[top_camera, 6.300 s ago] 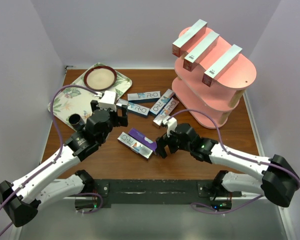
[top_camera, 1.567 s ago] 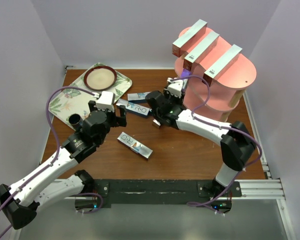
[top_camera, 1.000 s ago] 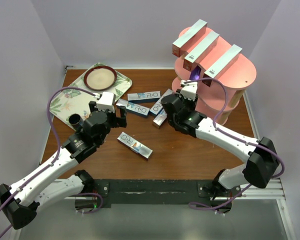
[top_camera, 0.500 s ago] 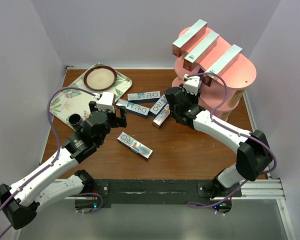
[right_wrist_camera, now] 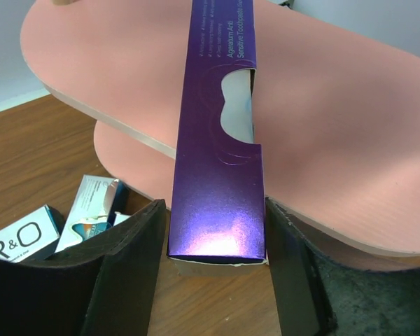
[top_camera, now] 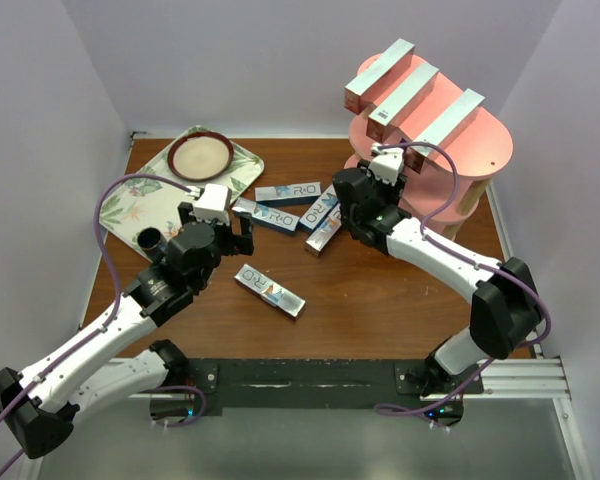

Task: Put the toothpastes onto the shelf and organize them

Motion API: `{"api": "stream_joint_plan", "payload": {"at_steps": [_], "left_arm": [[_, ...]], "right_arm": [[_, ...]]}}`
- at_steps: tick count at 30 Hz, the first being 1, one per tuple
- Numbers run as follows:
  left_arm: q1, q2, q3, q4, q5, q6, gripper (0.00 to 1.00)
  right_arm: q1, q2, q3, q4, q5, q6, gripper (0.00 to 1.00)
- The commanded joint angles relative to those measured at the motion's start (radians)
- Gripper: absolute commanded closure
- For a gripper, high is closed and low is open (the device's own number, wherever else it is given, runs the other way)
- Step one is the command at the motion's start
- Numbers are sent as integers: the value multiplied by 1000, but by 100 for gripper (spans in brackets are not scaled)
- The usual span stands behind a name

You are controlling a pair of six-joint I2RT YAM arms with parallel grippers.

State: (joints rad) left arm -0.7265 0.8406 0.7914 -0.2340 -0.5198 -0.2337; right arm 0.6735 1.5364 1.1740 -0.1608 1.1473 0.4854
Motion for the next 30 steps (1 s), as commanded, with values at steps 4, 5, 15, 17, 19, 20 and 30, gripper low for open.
{"api": "stream_joint_plan", "payload": {"at_steps": [4,5,15,17,19,20,30], "left_arm": [[6,-5,-4,25,3,-6,3],[6,-5,-3,24,3,-6,3],[6,0,-4,24,6,-6,4],[6,0,-4,24,4,-6,4],[6,0,-3,24,3,-6,4],[6,0,-3,24,1,-7,4],[6,2,-3,22,-2,-4,3]], "right_arm": [[-3,-38,-14,47,-18,28,39],[-3,-44,-17,47,-21,33,40],[-2,-36,-7,72,-38,24,51],[-3,-15,12,92,-37,13,52],[-2,7,22,109,-32,-4,52],[-2,13,32,125,-29,-10,52],[-3,44,42,156,-11,-8,43]]}}
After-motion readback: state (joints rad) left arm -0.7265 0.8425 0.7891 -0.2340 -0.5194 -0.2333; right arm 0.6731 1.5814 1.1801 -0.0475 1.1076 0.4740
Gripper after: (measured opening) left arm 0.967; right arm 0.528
